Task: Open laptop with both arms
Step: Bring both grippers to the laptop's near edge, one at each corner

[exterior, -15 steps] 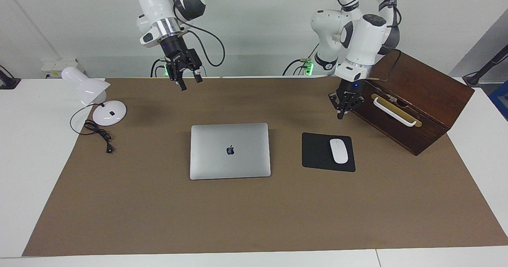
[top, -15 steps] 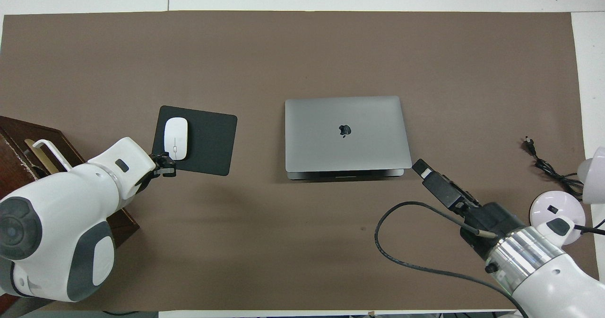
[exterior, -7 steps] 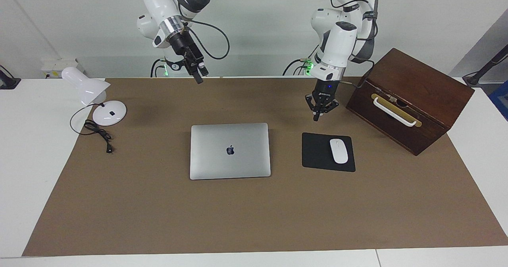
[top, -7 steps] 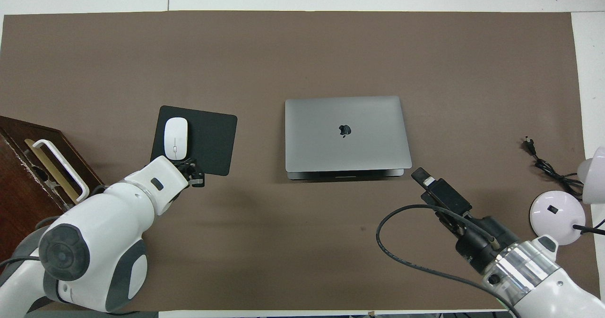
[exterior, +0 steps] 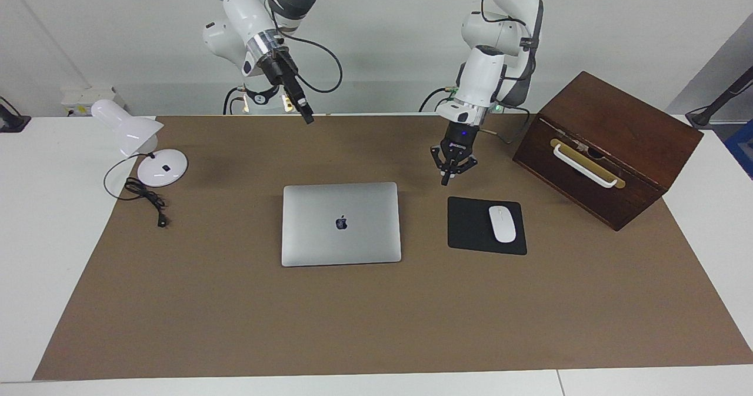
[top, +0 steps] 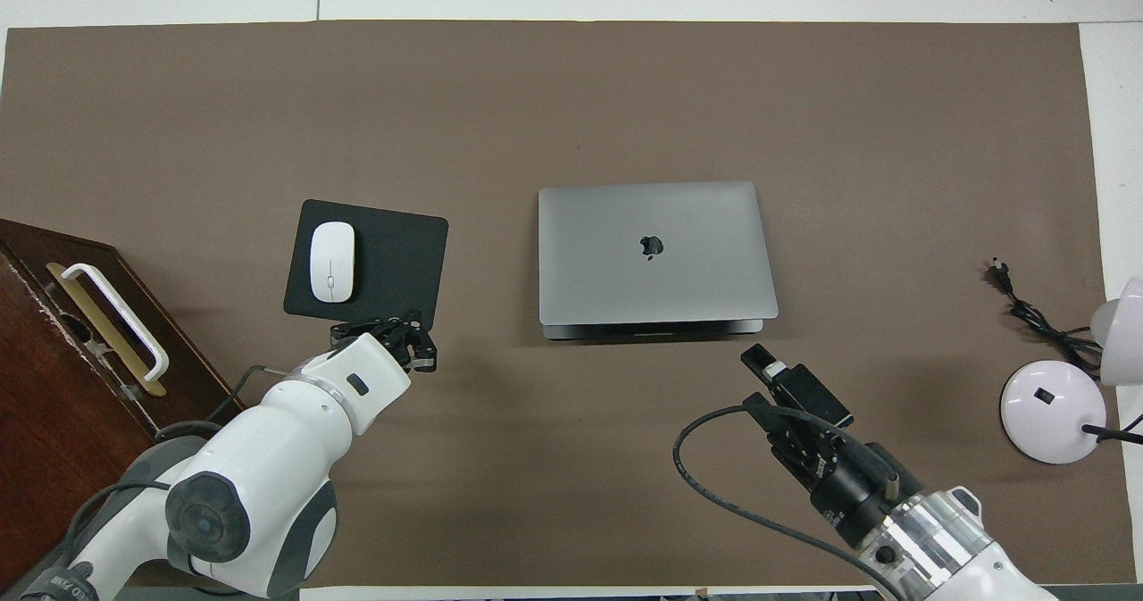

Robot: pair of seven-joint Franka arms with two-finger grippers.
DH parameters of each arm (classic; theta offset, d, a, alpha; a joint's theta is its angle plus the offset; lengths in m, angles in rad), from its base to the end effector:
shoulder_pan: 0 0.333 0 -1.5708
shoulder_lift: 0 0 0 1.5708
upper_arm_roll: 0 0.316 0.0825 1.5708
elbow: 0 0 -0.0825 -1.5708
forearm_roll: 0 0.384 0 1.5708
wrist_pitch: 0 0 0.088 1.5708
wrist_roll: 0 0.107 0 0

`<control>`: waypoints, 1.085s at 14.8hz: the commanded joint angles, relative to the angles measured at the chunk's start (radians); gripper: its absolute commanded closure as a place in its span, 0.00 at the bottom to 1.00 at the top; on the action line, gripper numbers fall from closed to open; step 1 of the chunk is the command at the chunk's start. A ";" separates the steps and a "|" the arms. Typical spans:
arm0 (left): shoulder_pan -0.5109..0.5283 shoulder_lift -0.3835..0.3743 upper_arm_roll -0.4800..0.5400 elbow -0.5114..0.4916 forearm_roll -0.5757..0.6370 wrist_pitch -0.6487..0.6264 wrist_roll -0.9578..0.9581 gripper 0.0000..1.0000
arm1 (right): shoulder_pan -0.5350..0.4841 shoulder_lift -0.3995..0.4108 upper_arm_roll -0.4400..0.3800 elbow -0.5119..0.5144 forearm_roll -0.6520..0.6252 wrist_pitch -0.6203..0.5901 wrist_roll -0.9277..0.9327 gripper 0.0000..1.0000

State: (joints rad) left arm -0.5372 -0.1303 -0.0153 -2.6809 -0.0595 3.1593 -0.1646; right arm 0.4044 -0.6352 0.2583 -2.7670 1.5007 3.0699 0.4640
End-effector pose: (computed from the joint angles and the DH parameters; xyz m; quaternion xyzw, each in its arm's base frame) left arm 0.3914 -0.2350 0.3466 0.9412 -0.1560 0.2779 0.1121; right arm 0.3209 0.1495 0.4518 -0.7196 0.5085 -0.1651 0.4431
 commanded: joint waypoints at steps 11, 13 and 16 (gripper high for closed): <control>-0.156 0.216 0.018 0.001 -0.014 0.344 0.000 1.00 | 0.036 0.230 0.001 0.030 0.030 0.099 -0.060 0.00; -0.156 0.247 0.018 0.027 -0.013 0.344 0.005 1.00 | 0.031 0.255 0.001 0.037 0.032 0.099 -0.085 0.00; -0.167 0.288 0.017 0.072 -0.013 0.344 0.004 1.00 | 0.030 0.258 0.001 0.037 0.068 0.096 -0.140 0.00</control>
State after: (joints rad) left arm -0.6751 0.1078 -0.0120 -2.6526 -0.0594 3.4820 -0.1648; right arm 0.4411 -0.3905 0.2578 -2.7488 1.5125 3.1487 0.3961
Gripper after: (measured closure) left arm 0.991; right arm 0.000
